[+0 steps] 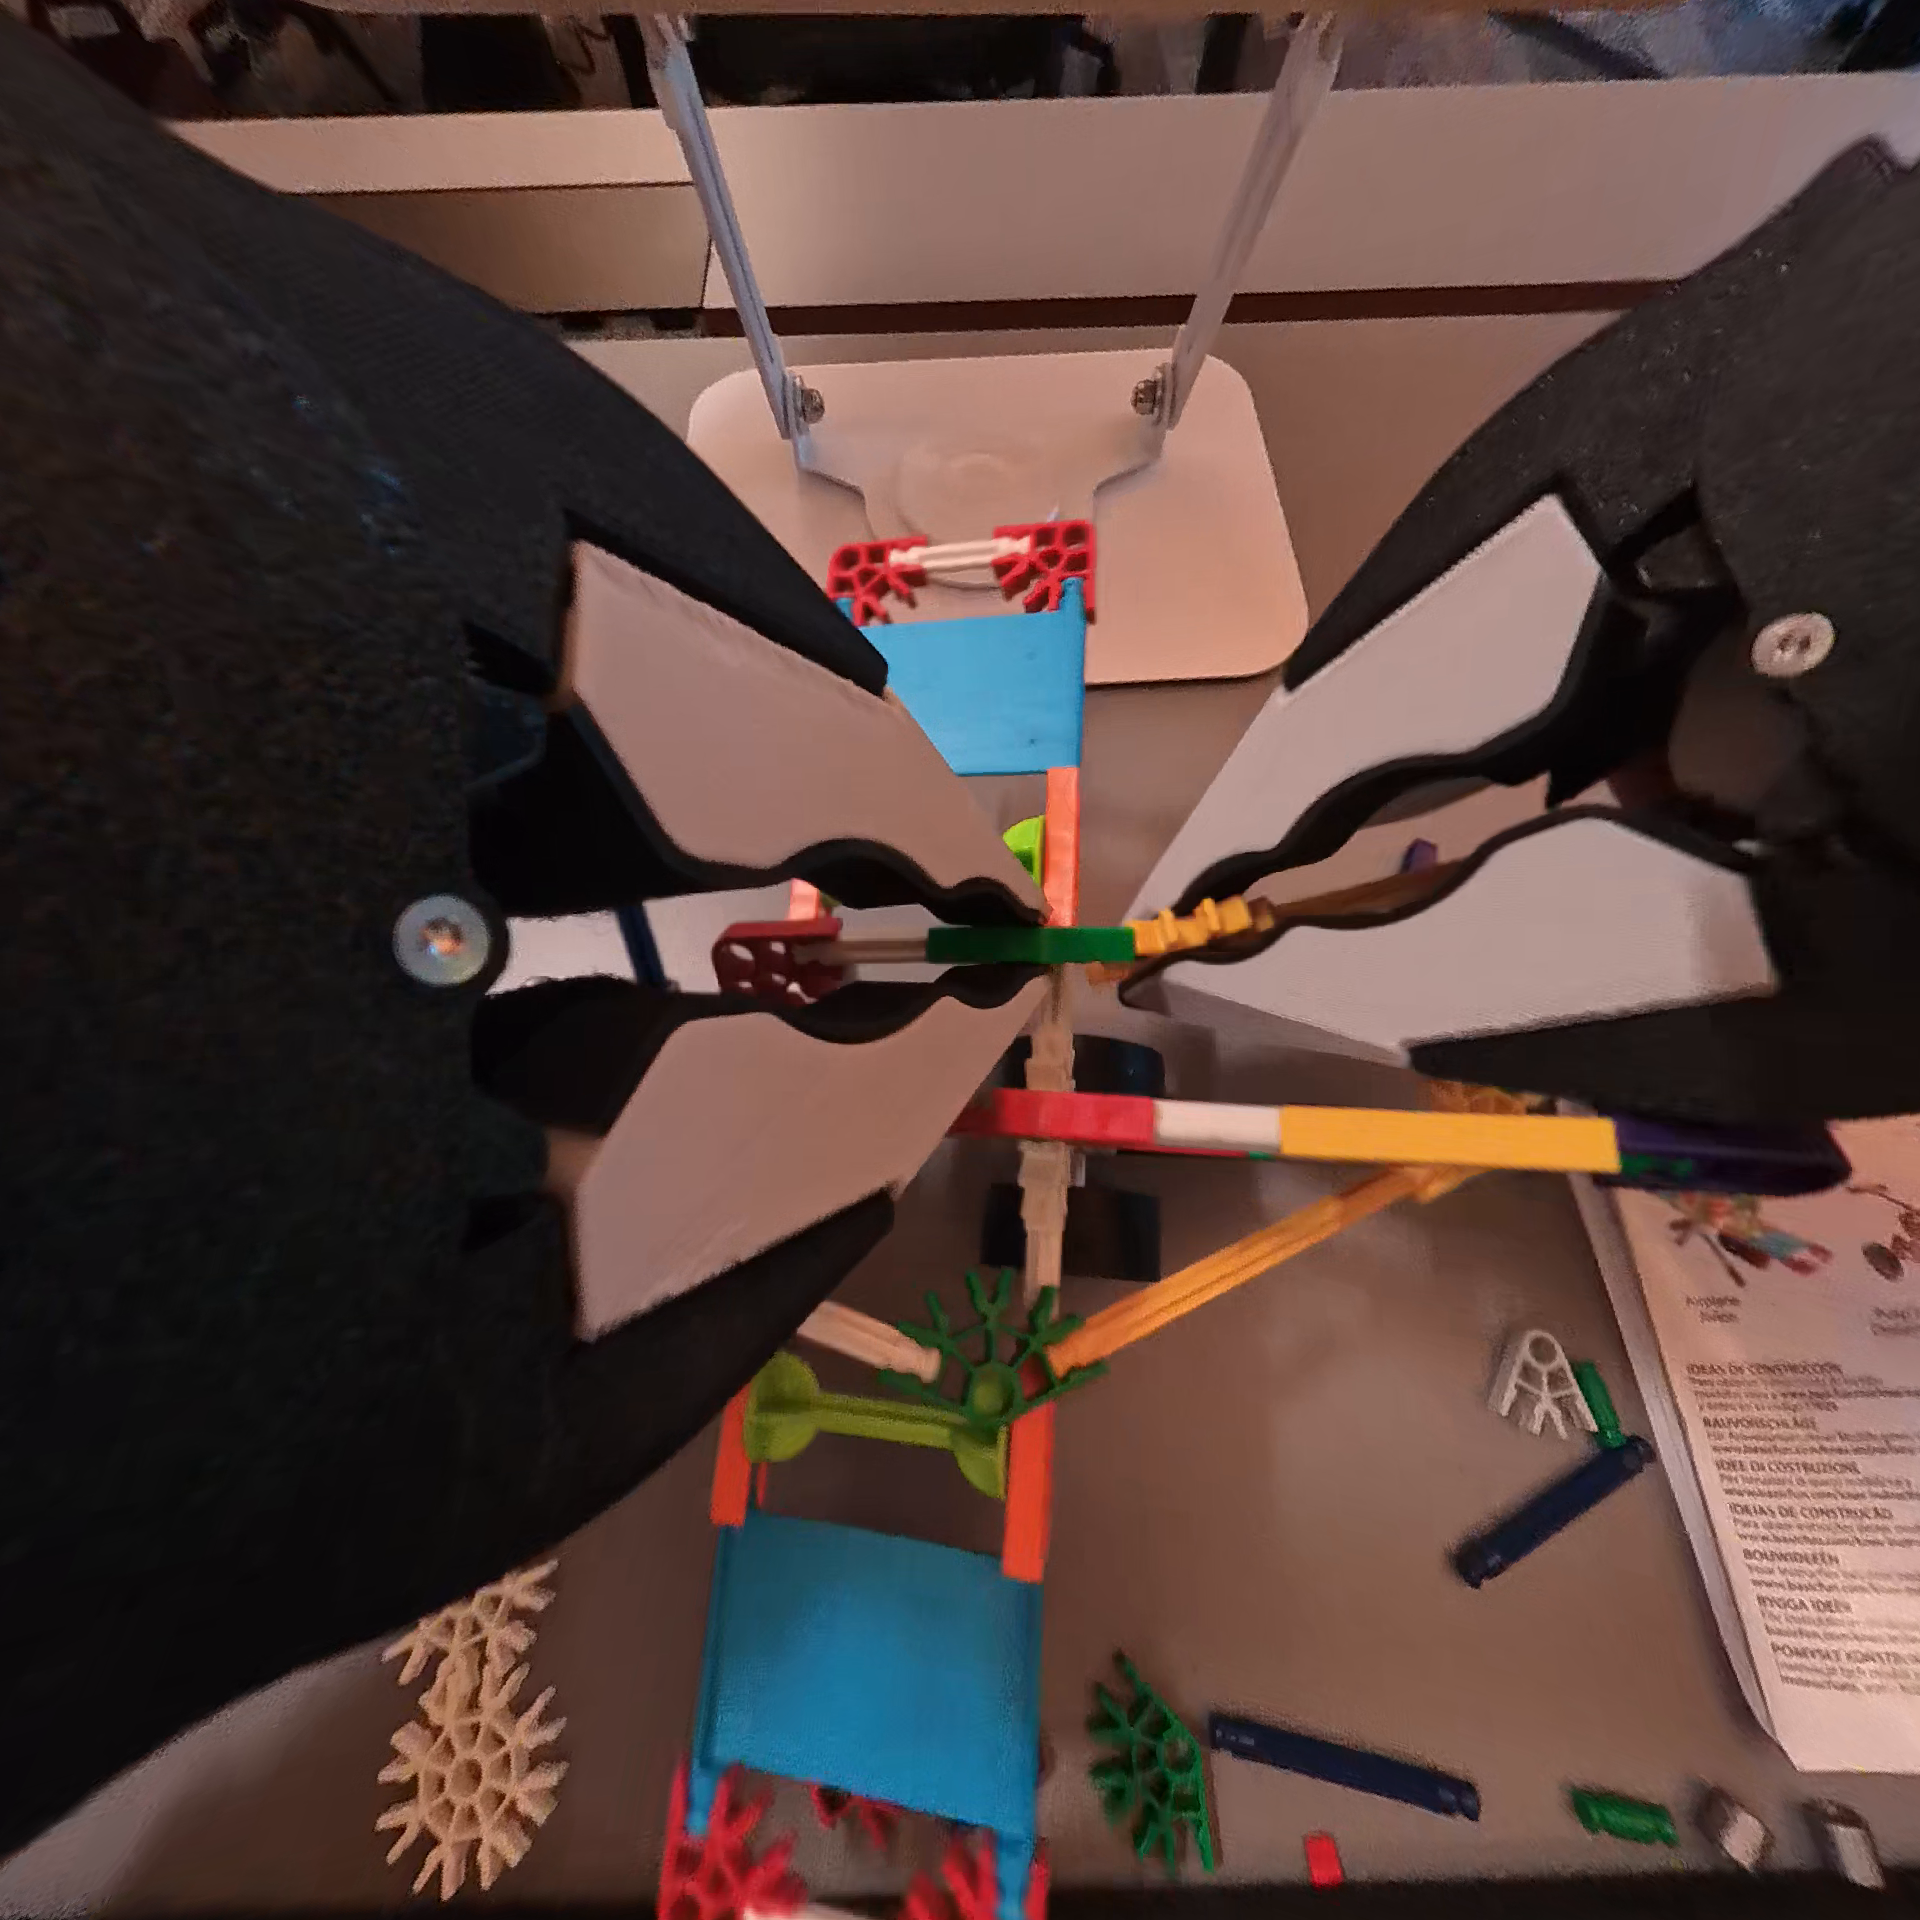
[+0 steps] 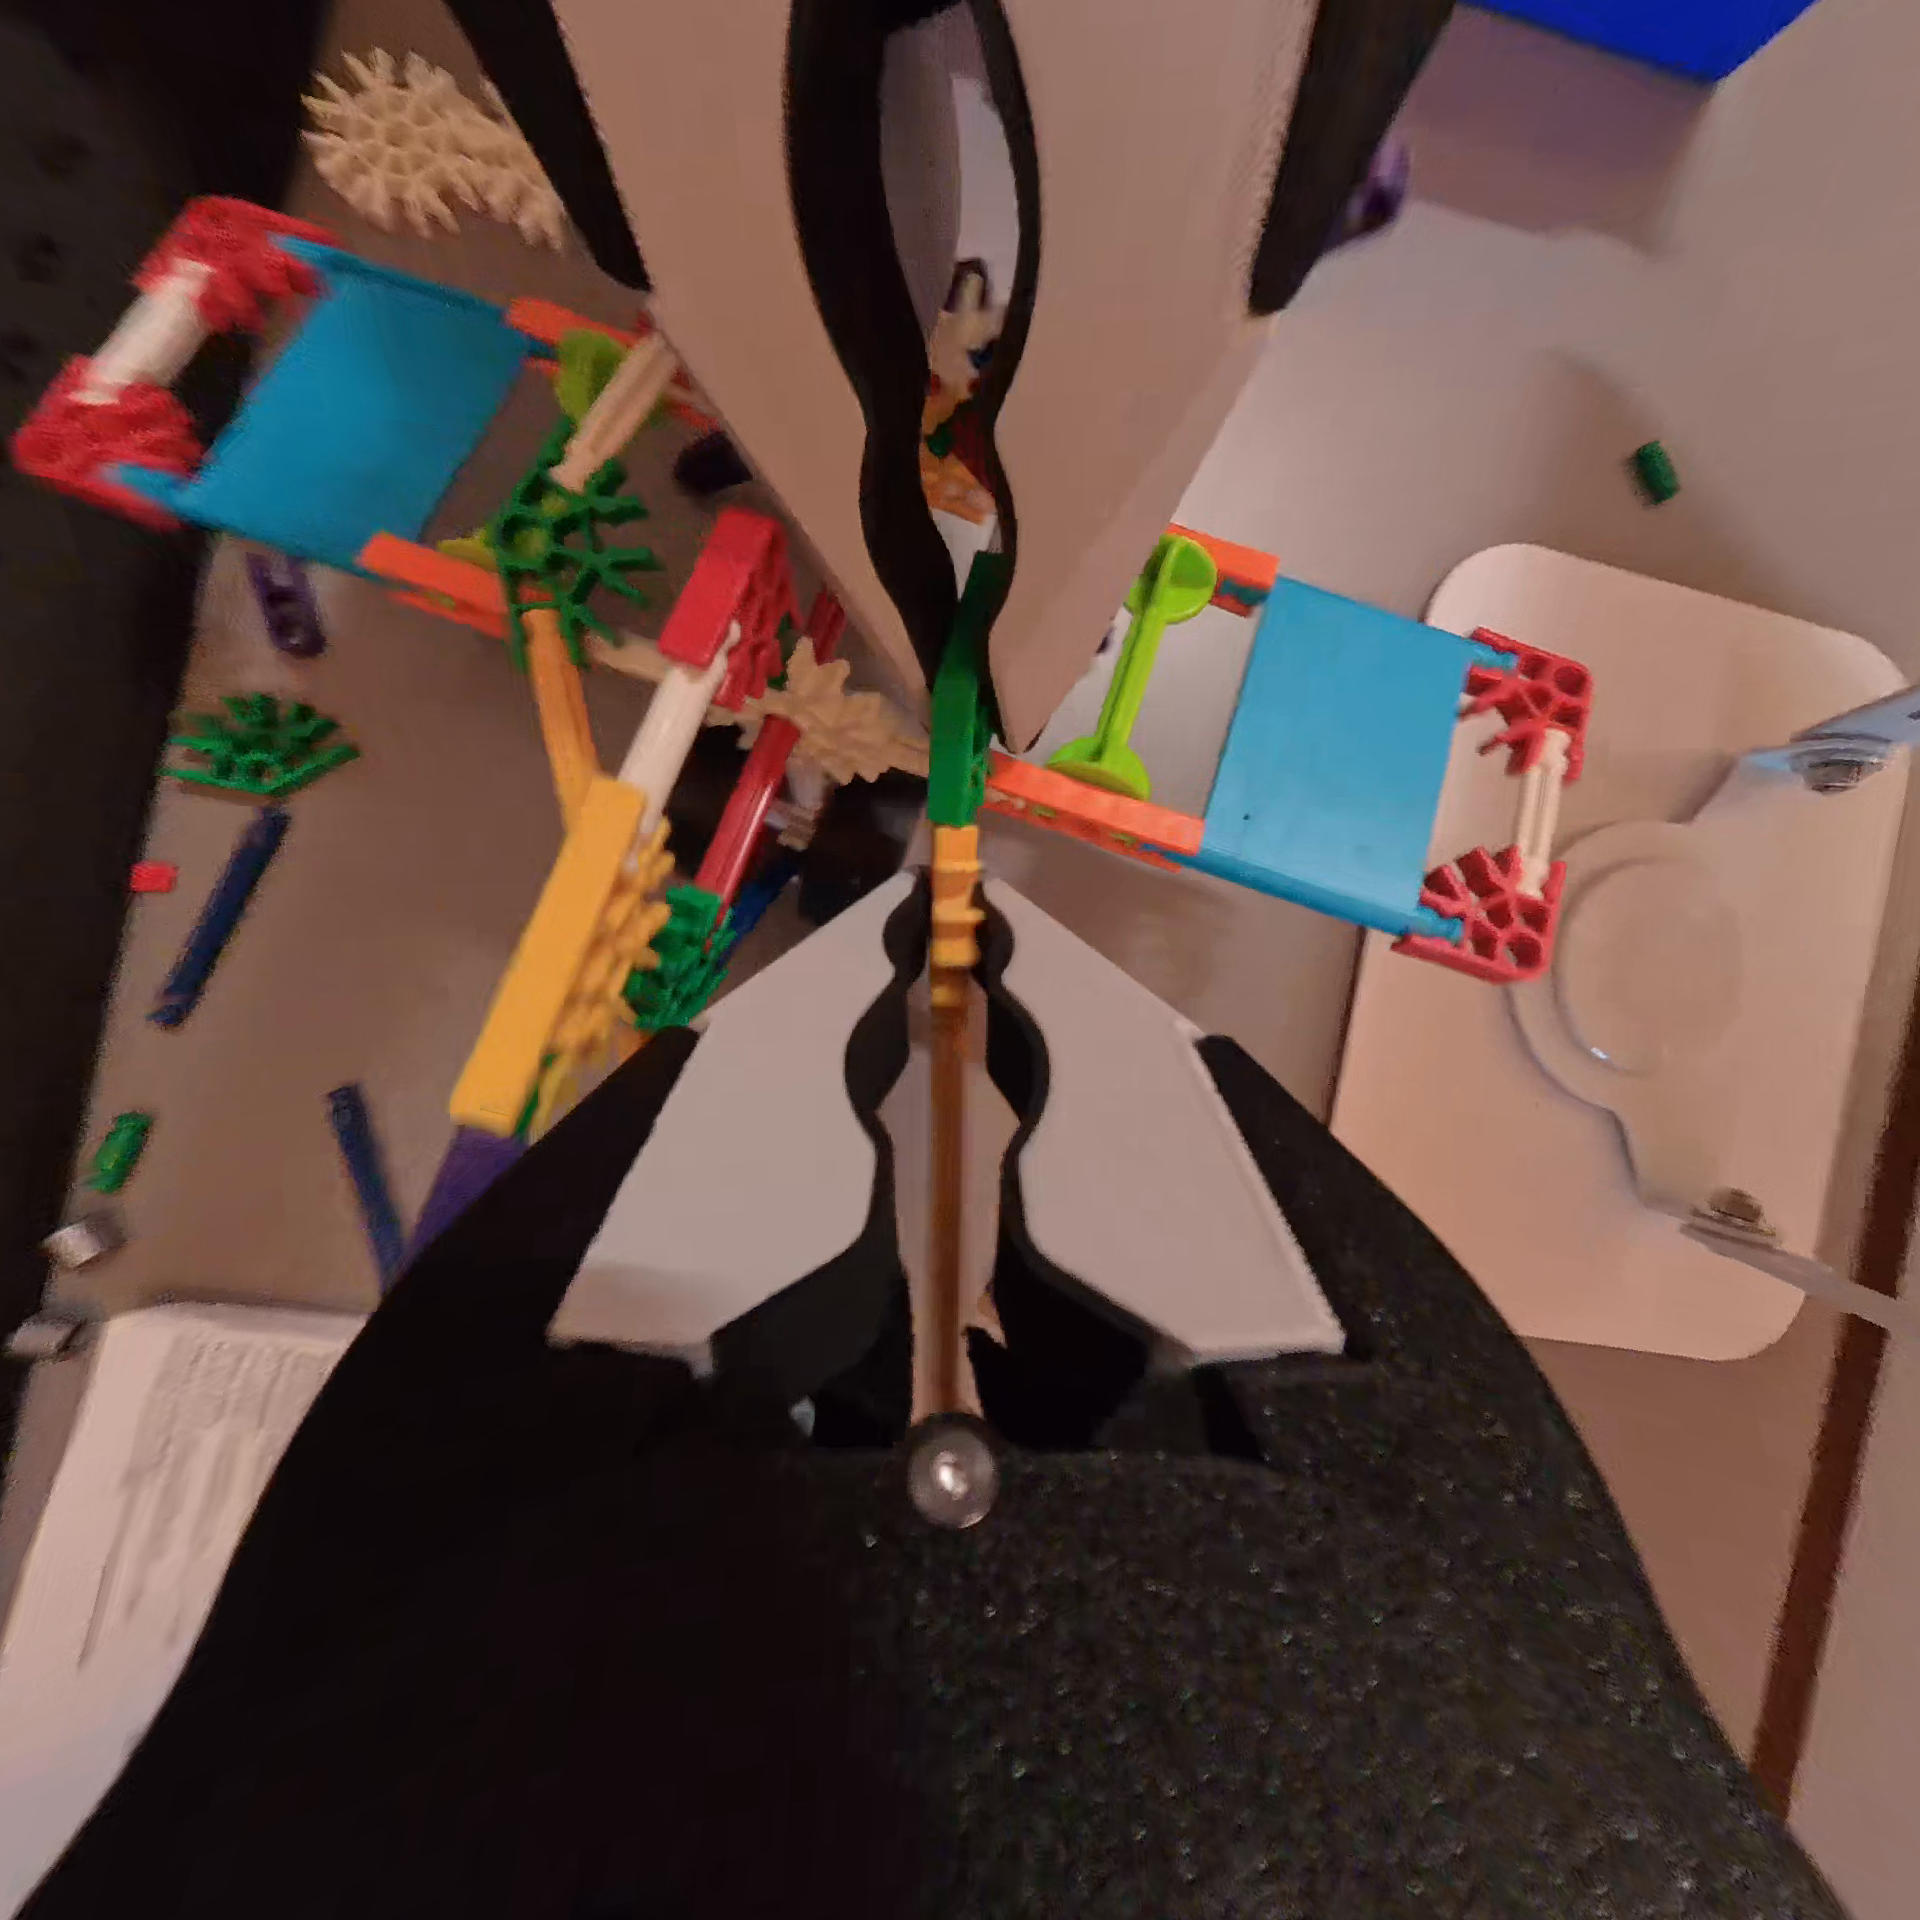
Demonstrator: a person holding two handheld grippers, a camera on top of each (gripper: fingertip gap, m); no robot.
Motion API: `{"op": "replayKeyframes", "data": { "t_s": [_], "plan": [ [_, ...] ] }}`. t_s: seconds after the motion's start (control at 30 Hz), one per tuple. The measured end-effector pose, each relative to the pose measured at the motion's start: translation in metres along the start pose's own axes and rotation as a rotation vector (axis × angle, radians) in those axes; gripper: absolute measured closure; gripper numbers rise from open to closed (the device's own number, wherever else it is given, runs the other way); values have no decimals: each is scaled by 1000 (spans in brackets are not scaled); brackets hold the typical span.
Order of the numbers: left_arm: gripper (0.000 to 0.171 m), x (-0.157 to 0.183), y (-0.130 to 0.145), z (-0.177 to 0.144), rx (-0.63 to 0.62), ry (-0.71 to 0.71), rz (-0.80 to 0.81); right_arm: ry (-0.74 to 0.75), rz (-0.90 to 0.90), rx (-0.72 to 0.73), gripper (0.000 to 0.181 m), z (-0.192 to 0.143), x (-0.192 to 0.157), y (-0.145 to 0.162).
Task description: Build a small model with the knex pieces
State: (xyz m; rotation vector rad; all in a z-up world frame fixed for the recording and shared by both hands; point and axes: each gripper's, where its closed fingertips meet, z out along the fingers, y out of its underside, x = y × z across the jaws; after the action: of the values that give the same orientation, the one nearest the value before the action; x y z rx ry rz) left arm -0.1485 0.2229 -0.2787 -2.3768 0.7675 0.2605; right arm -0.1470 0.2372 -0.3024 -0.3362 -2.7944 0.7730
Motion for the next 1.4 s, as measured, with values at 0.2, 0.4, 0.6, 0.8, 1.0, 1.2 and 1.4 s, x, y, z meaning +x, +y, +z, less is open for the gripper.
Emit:
{"op": "replayKeyframes", "data": {
  "t_s": [0.2,0.4,0.6,0.8,1.0,1.2,1.4],
  "plan": [
    [167,-9,-2,6,27,-25,-97,175,68,-33,178,-1,14,7],
    [167,-15,-3,13,66,-57,-228,223,299,45,176,0,20,13],
    [166,-20,-10,16,76,-95,-278,378,229,-2,175,-7,26,20],
    [163,-27,-13,14,92,-140,-272,438,167,-15,177,-11,34,19],
    [164,-36,-8,18,74,-227,-260,377,467,137,175,-6,41,19],
    [164,-40,-6,20,51,-252,-269,292,612,227,174,-2,42,19],
    [165,-42,-8,21,52,-256,-233,218,684,274,173,-3,43,18]
  ]
}}
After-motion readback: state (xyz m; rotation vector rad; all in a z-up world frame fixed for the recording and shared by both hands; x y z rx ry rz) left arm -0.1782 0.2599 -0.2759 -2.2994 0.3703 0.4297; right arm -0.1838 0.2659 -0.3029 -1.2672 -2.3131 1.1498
